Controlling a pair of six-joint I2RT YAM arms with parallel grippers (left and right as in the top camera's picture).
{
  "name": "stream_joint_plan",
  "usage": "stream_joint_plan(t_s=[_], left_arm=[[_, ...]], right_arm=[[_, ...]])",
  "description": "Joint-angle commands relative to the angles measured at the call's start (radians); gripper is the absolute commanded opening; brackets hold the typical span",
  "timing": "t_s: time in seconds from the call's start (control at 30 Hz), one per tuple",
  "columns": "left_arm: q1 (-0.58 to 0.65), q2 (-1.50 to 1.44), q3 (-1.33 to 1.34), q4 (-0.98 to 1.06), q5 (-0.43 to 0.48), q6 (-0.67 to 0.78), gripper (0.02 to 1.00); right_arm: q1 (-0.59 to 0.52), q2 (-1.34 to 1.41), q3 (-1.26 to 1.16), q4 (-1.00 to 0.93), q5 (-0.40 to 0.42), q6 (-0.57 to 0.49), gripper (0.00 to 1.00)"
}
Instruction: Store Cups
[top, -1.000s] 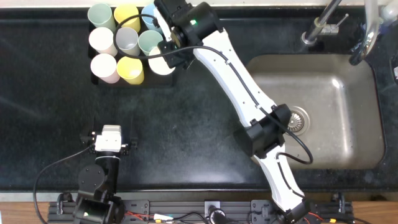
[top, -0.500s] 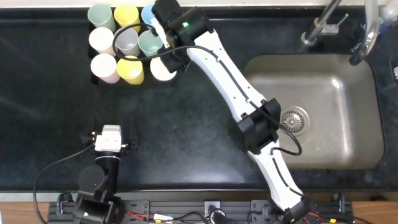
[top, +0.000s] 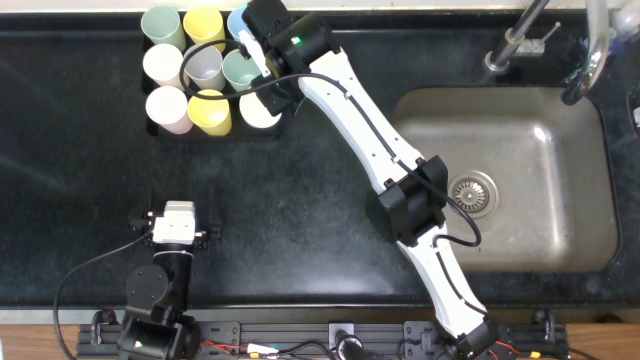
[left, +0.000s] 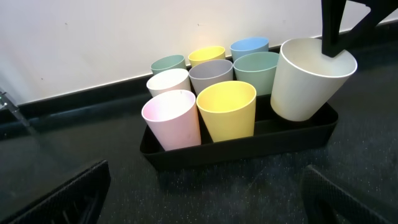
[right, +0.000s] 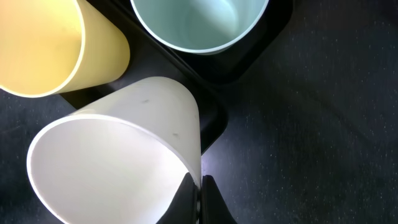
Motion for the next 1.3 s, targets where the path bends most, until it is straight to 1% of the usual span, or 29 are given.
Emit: stream_joint_plan(t_s=[0.03, 0.7, 0.73, 0.8, 0.83, 0.87, 0.9, 0.93, 0.97, 1.0, 1.17, 1.3], left_arm=[[0.005, -0.011, -0.002, -0.002, -0.011, 0.018, 1.0], [0.005, -0.011, -0.002, -0.002, -0.011, 0.018, 0.998], [0.005, -0.011, -0.002, -0.002, -0.011, 0.018, 1.0], [0.005, -0.011, -0.002, -0.002, -0.011, 0.018, 1.0], [0.005, -0.011, -0.002, -0.002, -0.011, 0.018, 1.0], [0.005, -0.011, -0.002, -0.002, -0.011, 0.018, 1.0], [0.005, -0.011, -0.002, -0.002, -0.011, 0.018, 1.0], [0.005, -0.011, -0.002, -0.002, -0.011, 0.018, 1.0], [0.005, -0.011, -0.002, -0.002, -0.011, 0.018, 0.998], [0.005, -0.011, -0.002, -0.002, -0.011, 0.018, 1.0], [0.005, -0.011, -0.002, -0.002, -0.011, 0.018, 1.0], [0.005, -0.011, -0.002, -0.002, -0.011, 0.018, 1.0]], right_arm=[[0.009, 0.033, 0.001, 0.003, -0.002, -0.014, 0.042], [0.013, 0.058, 0.001, -0.002, 0.0, -0.033, 0.042], [0.013, 0.058, 0.001, 0.0, 0.0, -0.032, 0.097], [0.013, 0.058, 0.001, 0.004, 0.0, -0.032, 0.5], [0.013, 0.058, 0.001, 0.006, 0.0, -0.032, 0.676], [0.013, 0.058, 0.001, 0.008, 0.001, -0.033, 0.833], [0.013, 0.058, 0.001, 0.009, 0.001, -0.033, 0.917], [0.013, 0.058, 0.001, 0.009, 0.001, -0.032, 0.925], [0.013, 0.058, 0.001, 0.008, 0.001, -0.032, 0.974], [0.013, 0.058, 0.001, 0.007, 0.001, -0.032, 0.996], [0.01, 0.027, 0.02, -0.004, 0.001, -0.032, 0.998], [-0.016, -0.055, 0.078, -0.021, 0.001, -0.028, 0.998]])
